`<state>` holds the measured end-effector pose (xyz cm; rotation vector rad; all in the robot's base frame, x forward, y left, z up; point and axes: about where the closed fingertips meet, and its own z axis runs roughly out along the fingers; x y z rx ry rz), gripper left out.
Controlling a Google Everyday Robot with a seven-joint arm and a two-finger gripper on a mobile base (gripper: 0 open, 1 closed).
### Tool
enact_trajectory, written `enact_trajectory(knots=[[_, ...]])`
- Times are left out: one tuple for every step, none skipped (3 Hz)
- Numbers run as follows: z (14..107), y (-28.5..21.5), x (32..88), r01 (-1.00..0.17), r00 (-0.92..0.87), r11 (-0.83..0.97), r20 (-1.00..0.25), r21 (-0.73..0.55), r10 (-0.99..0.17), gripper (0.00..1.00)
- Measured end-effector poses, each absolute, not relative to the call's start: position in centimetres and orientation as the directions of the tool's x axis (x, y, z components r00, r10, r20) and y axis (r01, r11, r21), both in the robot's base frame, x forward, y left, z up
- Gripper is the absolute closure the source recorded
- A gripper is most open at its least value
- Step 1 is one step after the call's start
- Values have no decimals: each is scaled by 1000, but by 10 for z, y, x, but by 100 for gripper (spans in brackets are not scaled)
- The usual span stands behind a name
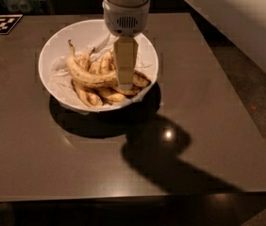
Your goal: Pick banana from white bowl
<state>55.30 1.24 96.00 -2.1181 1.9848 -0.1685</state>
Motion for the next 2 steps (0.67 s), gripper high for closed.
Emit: enact_trajectory(knots=[[951,24,558,-973,92,-72,-80,-221,-993,0],[943,37,560,-974,113,-97,-71,-203,-991,0]])
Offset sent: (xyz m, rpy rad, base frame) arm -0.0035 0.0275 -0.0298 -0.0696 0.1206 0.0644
